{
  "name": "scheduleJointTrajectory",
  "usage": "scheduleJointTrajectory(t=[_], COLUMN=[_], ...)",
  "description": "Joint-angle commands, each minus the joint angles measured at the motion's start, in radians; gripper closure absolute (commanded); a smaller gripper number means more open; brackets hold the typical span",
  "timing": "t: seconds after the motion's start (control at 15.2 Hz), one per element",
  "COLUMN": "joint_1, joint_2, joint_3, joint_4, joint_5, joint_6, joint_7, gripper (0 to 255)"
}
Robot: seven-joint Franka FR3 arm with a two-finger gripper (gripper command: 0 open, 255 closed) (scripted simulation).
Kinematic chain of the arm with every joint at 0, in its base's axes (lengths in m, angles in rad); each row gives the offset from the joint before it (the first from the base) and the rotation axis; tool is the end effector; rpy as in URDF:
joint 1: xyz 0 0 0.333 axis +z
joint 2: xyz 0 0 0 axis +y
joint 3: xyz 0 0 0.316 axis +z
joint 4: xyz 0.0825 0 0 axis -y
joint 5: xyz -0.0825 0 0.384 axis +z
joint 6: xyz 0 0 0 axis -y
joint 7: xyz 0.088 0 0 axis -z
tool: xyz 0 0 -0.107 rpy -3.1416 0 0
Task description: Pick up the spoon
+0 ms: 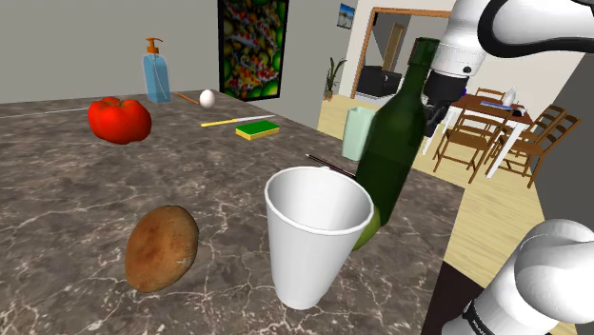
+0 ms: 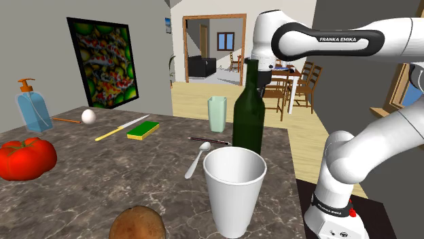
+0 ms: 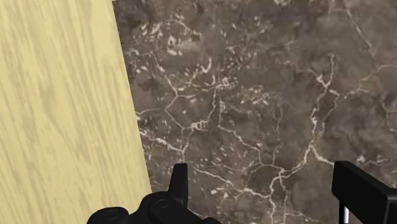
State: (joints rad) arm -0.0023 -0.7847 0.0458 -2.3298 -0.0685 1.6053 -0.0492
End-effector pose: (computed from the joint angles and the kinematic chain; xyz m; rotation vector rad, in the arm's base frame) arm 0.3111 0.0111 0.6059 3.0364 0.1224 0.0893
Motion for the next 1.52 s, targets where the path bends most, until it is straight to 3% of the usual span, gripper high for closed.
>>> scheduleJointTrajectory(t=[0.0,0.59,1.12,1.45], joint_1=[0.0,0.055,0.098,0.102], joint_2=[0.0,0.306,0.598,0.614], joint_3=[0.0,0.11,0.195,0.2], joint_4=[0.0,0.16,0.368,0.327], joint_5=[0.0,0.111,0.172,0.174], joint_6=[0.0,0.032,0.031,0.084], joint_7=[0.0,0.113,0.208,0.21], gripper=[0,0,0,0])
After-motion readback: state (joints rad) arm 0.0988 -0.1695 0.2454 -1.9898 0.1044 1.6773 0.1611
